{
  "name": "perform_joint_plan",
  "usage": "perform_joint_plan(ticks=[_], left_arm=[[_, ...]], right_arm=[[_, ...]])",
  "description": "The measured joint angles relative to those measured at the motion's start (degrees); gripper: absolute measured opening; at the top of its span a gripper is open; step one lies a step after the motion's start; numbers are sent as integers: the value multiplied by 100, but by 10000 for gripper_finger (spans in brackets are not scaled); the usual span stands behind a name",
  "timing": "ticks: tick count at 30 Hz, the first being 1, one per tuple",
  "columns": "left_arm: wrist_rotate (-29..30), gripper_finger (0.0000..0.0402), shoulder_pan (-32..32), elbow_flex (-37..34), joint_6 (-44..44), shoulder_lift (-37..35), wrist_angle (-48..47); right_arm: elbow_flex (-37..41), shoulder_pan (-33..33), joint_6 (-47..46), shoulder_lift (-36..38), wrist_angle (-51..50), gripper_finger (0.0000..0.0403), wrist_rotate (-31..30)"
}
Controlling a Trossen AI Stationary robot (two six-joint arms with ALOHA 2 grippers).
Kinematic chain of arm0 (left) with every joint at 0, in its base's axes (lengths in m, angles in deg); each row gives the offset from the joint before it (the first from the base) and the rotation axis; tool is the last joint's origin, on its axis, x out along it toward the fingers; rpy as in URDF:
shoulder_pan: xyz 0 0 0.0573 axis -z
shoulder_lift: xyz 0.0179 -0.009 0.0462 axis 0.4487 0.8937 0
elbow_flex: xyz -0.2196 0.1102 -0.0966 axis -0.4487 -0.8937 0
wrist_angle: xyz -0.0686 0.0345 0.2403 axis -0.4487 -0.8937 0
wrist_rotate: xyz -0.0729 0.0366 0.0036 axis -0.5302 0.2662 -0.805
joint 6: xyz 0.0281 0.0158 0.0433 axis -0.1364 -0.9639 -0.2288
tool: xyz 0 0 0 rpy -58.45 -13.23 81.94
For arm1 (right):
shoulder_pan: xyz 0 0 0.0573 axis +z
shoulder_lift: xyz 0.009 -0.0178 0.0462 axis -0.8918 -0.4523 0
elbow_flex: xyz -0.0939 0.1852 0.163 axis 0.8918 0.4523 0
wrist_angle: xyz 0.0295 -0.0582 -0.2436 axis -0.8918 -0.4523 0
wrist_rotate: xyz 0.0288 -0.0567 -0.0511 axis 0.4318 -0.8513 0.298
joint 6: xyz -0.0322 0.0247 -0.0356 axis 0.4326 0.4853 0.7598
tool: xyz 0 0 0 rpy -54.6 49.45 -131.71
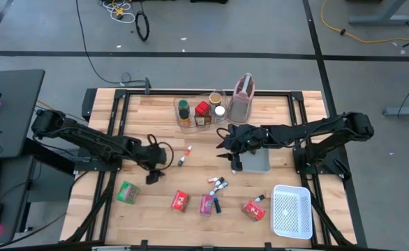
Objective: Pick & Place Kitchen Items
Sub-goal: Put the medium red food coloring bottle into the gray bin
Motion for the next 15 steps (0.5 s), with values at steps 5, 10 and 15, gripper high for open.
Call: perform_joint_plan(ticks=[5, 10, 15], left_arm=[[-539, 265, 15, 0, -523, 0, -439], [-233, 265, 155, 0, -878, 0, -1028], [222, 265, 203, -2, -920, 0, -1123]], right_arm=[[0, -1, 0, 0, 74, 172, 3], [0, -3, -4, 0, 90, 172, 1], [0, -3, -9, 0, 127, 172, 1]])
